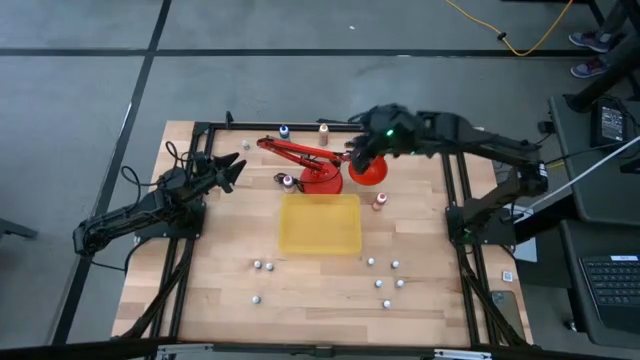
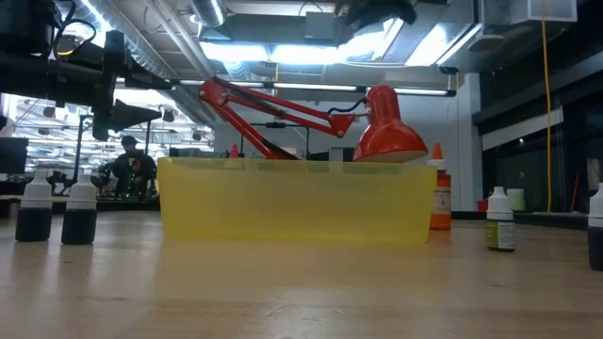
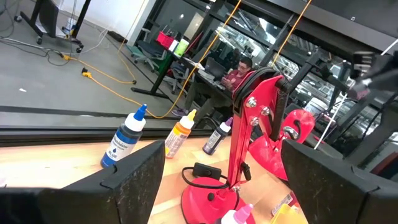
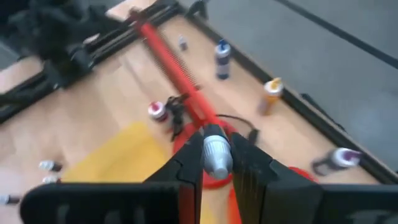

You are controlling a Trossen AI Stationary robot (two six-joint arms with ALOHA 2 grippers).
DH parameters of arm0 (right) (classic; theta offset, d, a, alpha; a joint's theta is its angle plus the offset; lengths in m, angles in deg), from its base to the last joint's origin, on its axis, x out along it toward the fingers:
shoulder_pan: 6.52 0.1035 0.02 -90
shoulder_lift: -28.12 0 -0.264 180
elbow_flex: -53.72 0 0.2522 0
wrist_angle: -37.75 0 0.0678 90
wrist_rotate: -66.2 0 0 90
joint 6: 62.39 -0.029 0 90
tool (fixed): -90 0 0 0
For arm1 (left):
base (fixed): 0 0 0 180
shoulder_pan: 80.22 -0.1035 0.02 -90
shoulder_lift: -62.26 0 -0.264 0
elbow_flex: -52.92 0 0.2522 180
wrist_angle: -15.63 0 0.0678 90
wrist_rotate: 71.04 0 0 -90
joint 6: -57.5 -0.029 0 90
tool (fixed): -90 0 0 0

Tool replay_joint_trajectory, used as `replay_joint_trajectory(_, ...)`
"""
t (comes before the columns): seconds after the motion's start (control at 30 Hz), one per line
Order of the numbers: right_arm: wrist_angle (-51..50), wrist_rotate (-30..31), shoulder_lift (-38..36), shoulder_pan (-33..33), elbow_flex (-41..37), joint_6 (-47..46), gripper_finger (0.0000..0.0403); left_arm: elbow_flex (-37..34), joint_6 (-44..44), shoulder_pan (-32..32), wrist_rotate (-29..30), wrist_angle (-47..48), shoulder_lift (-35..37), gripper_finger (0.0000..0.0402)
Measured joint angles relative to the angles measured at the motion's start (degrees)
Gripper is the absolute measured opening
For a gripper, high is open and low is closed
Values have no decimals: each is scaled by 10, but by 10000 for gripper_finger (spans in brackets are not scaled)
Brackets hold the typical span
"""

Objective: Pick & Place food coloring
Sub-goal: Put the small black food bottle into the yellow bin

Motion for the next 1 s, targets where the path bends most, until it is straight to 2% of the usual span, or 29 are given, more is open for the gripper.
replay_joint_trajectory(0.47,40,-20,125,108,-1,8,61,0,0,0,0,0,0,311)
replay_joint_trajectory(0.87,107,-31,140,157,-122,-3,61,0,0,0,0,0,0,311)
replay_joint_trajectory(1.0,134,-60,140,161,-160,11,61,0,0,0,0,0,0,312)
